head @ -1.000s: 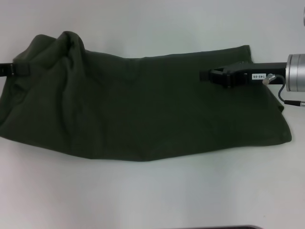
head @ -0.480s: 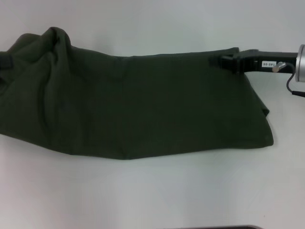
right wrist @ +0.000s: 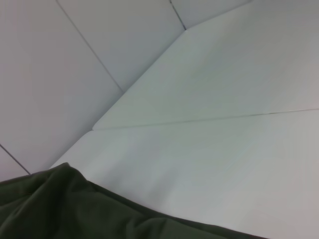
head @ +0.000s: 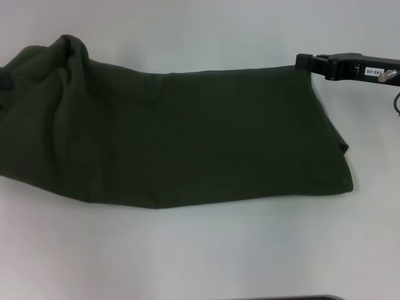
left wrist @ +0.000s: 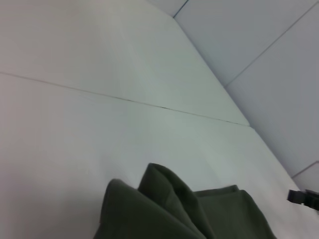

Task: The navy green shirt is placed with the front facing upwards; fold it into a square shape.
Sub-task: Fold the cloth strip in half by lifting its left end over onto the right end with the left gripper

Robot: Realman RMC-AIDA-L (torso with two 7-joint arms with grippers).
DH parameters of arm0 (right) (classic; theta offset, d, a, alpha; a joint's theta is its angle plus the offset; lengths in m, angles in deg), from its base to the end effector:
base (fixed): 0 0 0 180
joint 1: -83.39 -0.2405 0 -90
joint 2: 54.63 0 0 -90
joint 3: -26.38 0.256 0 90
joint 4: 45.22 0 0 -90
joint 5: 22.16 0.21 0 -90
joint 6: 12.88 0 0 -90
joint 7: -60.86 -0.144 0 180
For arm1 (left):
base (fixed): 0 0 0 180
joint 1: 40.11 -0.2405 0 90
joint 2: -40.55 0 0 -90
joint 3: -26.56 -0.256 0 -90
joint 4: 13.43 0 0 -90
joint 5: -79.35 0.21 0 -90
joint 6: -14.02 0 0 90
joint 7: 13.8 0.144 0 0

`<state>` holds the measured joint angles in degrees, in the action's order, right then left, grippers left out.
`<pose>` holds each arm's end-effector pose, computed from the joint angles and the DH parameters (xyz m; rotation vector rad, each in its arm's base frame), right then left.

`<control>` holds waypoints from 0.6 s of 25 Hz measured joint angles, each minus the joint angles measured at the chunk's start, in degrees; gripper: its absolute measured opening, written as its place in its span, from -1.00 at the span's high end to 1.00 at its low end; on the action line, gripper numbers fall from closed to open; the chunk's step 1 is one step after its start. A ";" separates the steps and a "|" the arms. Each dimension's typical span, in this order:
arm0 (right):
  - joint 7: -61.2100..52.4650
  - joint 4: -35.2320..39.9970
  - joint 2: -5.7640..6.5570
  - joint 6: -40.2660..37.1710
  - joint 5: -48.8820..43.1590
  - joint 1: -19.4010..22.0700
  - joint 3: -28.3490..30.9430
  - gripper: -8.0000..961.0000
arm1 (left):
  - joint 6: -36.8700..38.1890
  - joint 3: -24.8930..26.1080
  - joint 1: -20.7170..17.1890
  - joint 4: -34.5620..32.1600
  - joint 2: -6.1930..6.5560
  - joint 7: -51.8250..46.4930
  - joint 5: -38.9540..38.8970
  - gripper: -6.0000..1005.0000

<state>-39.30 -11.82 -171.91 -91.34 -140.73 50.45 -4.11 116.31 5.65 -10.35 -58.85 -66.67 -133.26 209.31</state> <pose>0.2893 0.3601 0.0164 -2.3769 1.2086 0.7188 -0.3142 0.3221 0.1290 -2.3709 -1.4860 -0.6144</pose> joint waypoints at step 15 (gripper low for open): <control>0.21 0.09 2.01 0.18 0.00 2.32 4.21 0.94 | 6.11 -0.07 3.57 -0.24 -4.97 -0.75 -5.97 0.77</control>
<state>-39.09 -11.73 -169.90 -91.16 -140.73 52.77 0.10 122.42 5.58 -6.77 -59.09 -71.63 -134.01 203.33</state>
